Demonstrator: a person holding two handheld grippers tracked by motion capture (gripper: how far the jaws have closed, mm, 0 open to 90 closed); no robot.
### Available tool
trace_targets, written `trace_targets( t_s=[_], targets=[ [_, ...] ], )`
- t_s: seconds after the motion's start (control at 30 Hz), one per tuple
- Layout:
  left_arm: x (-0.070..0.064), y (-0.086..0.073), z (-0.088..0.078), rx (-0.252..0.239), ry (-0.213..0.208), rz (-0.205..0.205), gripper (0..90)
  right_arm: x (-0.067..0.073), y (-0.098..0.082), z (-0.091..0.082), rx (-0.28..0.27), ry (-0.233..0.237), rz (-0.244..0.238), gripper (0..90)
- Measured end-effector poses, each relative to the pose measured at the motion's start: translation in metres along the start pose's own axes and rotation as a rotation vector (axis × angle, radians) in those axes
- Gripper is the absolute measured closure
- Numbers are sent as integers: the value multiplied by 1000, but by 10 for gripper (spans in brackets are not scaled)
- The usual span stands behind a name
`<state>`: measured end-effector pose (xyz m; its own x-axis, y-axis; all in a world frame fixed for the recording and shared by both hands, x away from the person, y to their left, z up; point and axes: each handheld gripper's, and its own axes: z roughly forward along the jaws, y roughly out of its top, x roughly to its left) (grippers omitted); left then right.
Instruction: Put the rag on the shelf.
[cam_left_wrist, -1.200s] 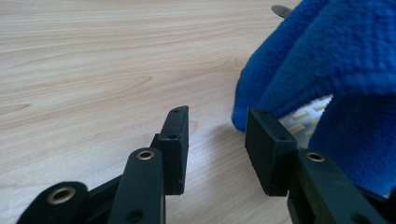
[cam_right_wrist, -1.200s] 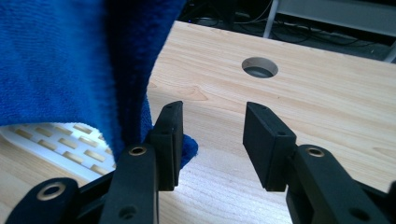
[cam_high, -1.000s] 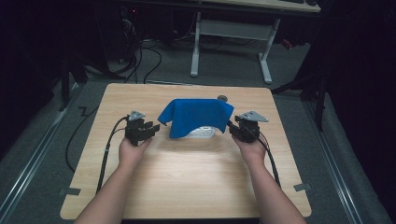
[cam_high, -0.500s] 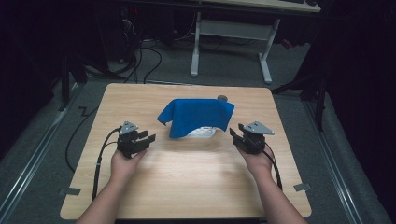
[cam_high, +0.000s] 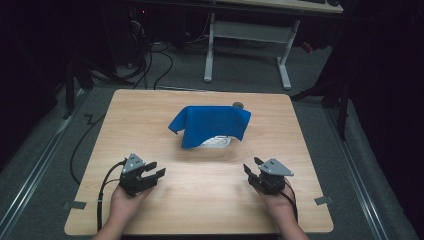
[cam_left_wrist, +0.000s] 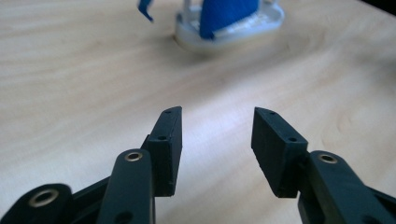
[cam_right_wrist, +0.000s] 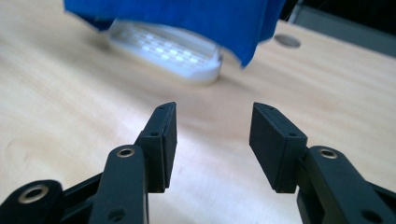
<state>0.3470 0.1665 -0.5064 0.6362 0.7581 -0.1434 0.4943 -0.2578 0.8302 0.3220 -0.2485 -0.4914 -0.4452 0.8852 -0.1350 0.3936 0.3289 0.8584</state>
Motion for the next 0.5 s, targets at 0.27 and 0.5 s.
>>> trace_targets(
  t_s=[0.27, 0.5],
  targets=[
    [-37, -40, -18, 64, -16, 73, 523, 19, -33, -24, 43, 51, 54, 510],
    [-32, -39, -15, 68, -19, 49, 515, 22, -35, -20, 52, 63, 45, 490]
  ],
)
